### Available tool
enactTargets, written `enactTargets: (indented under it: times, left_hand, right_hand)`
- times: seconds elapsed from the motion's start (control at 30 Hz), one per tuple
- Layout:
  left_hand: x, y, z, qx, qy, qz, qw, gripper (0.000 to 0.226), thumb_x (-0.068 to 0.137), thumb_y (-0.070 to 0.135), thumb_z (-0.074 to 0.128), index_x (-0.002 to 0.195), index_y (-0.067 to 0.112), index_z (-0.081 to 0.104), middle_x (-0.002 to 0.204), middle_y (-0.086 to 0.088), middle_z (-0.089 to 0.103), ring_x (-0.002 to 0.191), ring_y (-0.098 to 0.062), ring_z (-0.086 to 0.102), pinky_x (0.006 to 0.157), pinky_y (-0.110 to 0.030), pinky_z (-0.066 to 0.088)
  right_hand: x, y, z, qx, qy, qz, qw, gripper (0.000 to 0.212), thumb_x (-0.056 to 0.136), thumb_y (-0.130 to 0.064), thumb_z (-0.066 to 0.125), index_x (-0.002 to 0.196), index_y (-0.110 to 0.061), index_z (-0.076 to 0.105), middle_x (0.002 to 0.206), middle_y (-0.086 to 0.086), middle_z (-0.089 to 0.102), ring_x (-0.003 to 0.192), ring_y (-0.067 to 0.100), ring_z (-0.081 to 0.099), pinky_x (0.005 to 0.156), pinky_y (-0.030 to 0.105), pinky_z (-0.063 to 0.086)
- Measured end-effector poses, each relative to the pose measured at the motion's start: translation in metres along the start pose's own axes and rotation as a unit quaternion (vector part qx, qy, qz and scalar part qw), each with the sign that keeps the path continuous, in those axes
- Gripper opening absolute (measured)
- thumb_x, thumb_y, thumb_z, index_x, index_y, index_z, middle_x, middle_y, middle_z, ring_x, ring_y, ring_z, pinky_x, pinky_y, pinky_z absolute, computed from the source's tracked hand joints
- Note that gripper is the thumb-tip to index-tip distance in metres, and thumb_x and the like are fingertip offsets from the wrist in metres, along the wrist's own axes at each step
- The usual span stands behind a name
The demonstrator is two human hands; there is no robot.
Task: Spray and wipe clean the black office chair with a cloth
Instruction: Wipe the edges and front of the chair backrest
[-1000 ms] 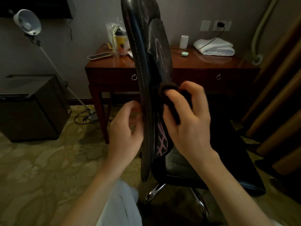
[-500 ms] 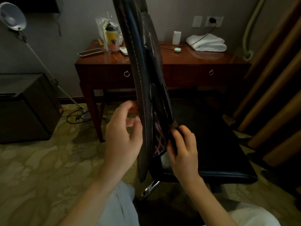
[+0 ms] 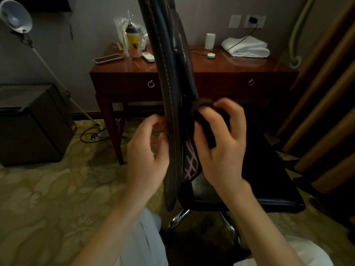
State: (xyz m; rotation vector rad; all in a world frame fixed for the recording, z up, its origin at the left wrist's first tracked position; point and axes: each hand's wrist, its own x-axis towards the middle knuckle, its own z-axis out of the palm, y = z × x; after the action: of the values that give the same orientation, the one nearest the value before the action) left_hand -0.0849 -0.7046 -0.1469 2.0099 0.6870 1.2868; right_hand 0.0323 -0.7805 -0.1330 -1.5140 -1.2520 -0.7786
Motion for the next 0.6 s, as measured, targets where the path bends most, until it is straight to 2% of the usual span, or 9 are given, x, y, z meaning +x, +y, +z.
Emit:
enactTargets:
  times: [0.07, 0.17, 0.33, 0.47, 0.53, 0.6]
  left_hand:
    - [-0.001, 0.002, -0.002, -0.024, -0.010, 0.003, 1.000, 0.029, 0.091, 0.002, 0.050, 0.117, 0.015, 0.055, 0.103, 0.005, 0.062, 0.092, -0.008, 0.062, 0.078, -0.015, 0.047]
    - [-0.001, -0.001, -0.002, -0.021, -0.019, 0.000, 1.000, 0.030, 0.092, 0.004, 0.050, 0.120, 0.013, 0.054, 0.106, 0.004, 0.062, 0.091, -0.009, 0.062, 0.080, -0.020, 0.050]
    - [-0.001, -0.006, 0.000, -0.014, -0.016, -0.011, 1.000, 0.034, 0.093, 0.013, 0.049, 0.126, 0.011, 0.050, 0.112, 0.002, 0.061, 0.093, -0.010, 0.064, 0.085, -0.028, 0.053]
    - [0.001, -0.008, 0.000, 0.002, -0.013, -0.008, 1.000, 0.034, 0.092, 0.011, 0.050, 0.127, 0.011, 0.050, 0.112, 0.002, 0.060, 0.089, -0.010, 0.064, 0.085, -0.031, 0.054]
    - [0.001, -0.009, -0.001, 0.015, -0.009, -0.007, 1.000, 0.035, 0.093, 0.009, 0.050, 0.128, 0.010, 0.050, 0.114, 0.001, 0.060, 0.091, -0.010, 0.063, 0.087, -0.033, 0.053]
    - [0.000, -0.010, -0.002, 0.020, -0.008, -0.010, 1.000, 0.036, 0.093, 0.009, 0.050, 0.129, 0.011, 0.049, 0.115, 0.001, 0.059, 0.093, -0.009, 0.063, 0.089, -0.035, 0.053]
  right_hand:
    - [0.016, -0.002, 0.009, -0.027, 0.009, -0.030, 0.999, 0.021, 0.087, -0.008, 0.061, 0.106, -0.001, 0.066, 0.116, 0.020, 0.057, 0.105, 0.030, 0.051, 0.095, 0.026, 0.039]
    - [-0.002, 0.010, 0.024, -0.047, 0.001, -0.047, 0.998, 0.020, 0.086, -0.006, 0.063, 0.105, 0.000, 0.067, 0.114, 0.019, 0.060, 0.106, 0.033, 0.051, 0.098, 0.030, 0.040]
    - [-0.075, 0.039, 0.037, -0.112, -0.062, -0.050, 0.991, 0.026, 0.083, -0.009, 0.064, 0.108, -0.003, 0.066, 0.122, 0.011, 0.050, 0.112, 0.032, 0.044, 0.106, 0.024, 0.028]
    - [-0.136, 0.049, 0.044, -0.159, -0.171, -0.019, 0.972, 0.026, 0.081, -0.014, 0.060, 0.105, -0.009, 0.068, 0.118, 0.010, 0.059, 0.109, 0.028, 0.046, 0.092, 0.030, 0.043]
    - [-0.157, 0.050, 0.042, -0.151, -0.234, 0.012, 0.961, 0.029, 0.073, -0.011, 0.072, 0.102, -0.012, 0.069, 0.117, 0.007, 0.060, 0.105, 0.023, 0.046, 0.079, 0.029, 0.051]
    - [-0.163, 0.049, 0.036, -0.112, -0.244, 0.068, 0.961, 0.041, 0.066, -0.007, 0.081, 0.104, -0.012, 0.067, 0.118, 0.003, 0.053, 0.106, 0.019, 0.046, 0.080, 0.023, 0.049]
